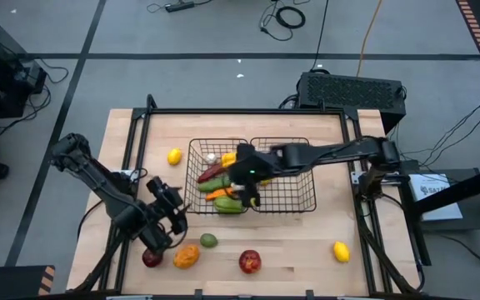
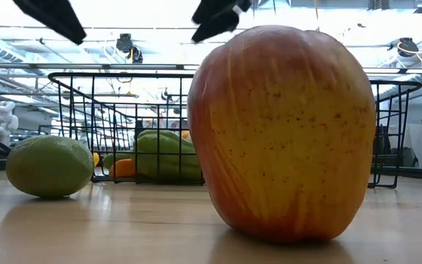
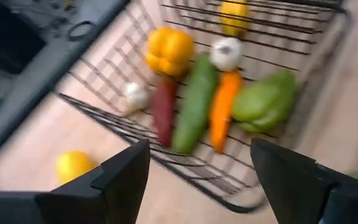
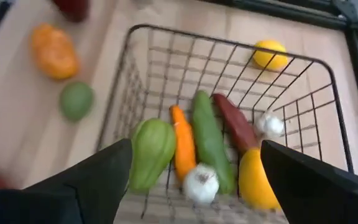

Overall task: Sort produce into baskets
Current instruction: Put the left yellow lemon into the right black wire basket

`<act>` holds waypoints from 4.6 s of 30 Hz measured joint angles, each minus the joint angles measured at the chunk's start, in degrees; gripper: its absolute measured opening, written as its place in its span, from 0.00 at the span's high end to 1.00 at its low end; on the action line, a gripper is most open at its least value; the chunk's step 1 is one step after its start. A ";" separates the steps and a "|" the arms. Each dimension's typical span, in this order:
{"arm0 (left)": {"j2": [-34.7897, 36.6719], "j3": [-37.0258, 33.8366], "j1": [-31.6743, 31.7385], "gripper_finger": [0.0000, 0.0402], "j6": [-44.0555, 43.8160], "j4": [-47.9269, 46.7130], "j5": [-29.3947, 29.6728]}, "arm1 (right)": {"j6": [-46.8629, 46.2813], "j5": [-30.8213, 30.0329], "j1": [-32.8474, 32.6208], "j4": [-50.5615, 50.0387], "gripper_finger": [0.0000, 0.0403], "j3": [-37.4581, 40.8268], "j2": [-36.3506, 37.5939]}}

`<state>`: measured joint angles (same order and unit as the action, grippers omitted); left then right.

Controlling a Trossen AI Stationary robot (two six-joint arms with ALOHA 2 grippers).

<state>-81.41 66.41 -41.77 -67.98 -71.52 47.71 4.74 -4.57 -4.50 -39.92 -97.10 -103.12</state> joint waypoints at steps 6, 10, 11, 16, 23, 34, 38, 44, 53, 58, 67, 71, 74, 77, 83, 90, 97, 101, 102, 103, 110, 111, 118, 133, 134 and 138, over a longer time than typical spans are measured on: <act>0.20 7.03 4.39 0.29 0.85 -14.98 4.38 | -1.14 -0.21 -2.66 -6.21 0.16 0.05 7.72; 2.20 5.92 9.06 0.29 2.39 -18.02 5.08 | -2.44 -0.06 -6.26 -3.14 0.16 6.36 12.17; 3.25 5.14 10.48 0.29 2.74 -18.27 4.98 | -2.41 0.06 -7.09 -0.83 0.16 9.51 13.50; 8.21 1.10 18.75 0.29 6.38 -18.30 3.06 | -3.76 -0.20 -9.45 13.75 0.16 26.07 21.01; 19.59 -0.85 34.47 0.29 12.96 -17.96 -4.44 | -5.82 -0.57 -11.10 25.75 0.16 39.80 30.63; 26.03 -12.88 53.92 0.29 25.10 -6.13 -25.75 | -5.85 -3.09 -15.00 29.27 0.16 44.97 34.36; 25.90 -19.44 55.47 0.29 29.69 4.07 -30.44 | -6.81 -3.09 -16.06 29.36 0.16 45.79 34.36; 25.51 -24.76 55.42 0.29 30.42 8.45 -28.69 | -9.13 -3.22 -17.05 29.31 0.16 46.01 34.34; 22.72 -27.94 55.79 0.24 31.01 13.25 -27.30 | -9.12 -4.53 -17.02 30.70 0.16 46.01 34.34; 19.52 -29.22 57.42 0.14 30.96 13.95 -27.52 | -7.64 -4.48 -16.99 32.06 0.16 46.01 34.34; 15.32 -29.22 60.71 0.11 35.67 18.55 -26.38 | -7.11 -4.44 -16.99 31.74 0.16 46.01 34.34; 13.58 -29.22 62.34 0.11 38.75 20.30 -26.35 | -7.09 -4.42 -16.99 31.68 0.16 46.01 34.34; 12.58 -29.22 62.81 0.11 39.86 22.58 -26.49 | -7.07 -4.40 -16.99 31.61 0.16 46.01 34.34; 10.71 -29.22 62.81 0.11 39.86 23.92 -26.49 | -7.07 -4.38 -16.99 31.59 0.16 46.01 34.34; 5.28 -29.22 62.92 0.11 39.84 24.80 -26.52 | -7.07 -4.36 -16.99 31.58 0.16 46.01 34.32; 2.21 -29.22 63.89 0.14 41.55 25.85 -26.64 | -7.07 -4.34 -16.99 31.56 0.16 46.01 34.32; 2.16 -29.21 63.90 0.31 44.89 28.81 -26.65 | -7.07 -4.34 -16.99 31.56 0.16 46.01 34.32; 2.16 -29.20 63.88 0.41 45.84 28.78 -26.60 | -7.07 -4.36 -16.99 31.54 0.16 46.01 34.30; 2.16 -29.20 63.88 0.43 45.85 28.79 -26.60 | -7.07 -4.36 -16.99 31.56 0.16 46.01 34.30; 2.16 -29.20 63.90 0.44 45.85 28.78 -26.58 | -7.08 -4.36 -16.99 31.56 0.16 46.01 34.30; 2.33 -27.14 63.90 0.45 44.44 24.10 -26.48 | -7.08 -4.36 -16.99 31.55 0.16 46.01 34.30; 2.67 -26.50 63.88 0.45 44.34 22.86 -26.43 | -7.09 -4.36 -16.99 31.54 0.16 46.01 34.30; 7.74 -18.16 62.06 0.45 41.03 10.51 -26.19 | -6.83 -4.37 -16.99 31.54 0.16 46.01 34.30; 19.15 1.45 54.04 0.44 38.61 -6.97 -31.56 | 0.17 -9.03 -16.97 34.33 0.16 46.01 32.27; 19.68 1.60 53.13 0.44 39.99 -4.57 -34.14 | 2.20 -9.13 -16.97 35.22 0.16 46.01 32.27; 20.41 1.64 49.75 0.44 45.44 6.72 -44.88 | 13.92 -9.15 -16.97 41.26 0.16 45.99 32.23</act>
<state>-60.99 68.05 7.98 -22.54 -64.80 2.82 18.66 -13.72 -21.47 1.33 -51.11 -70.89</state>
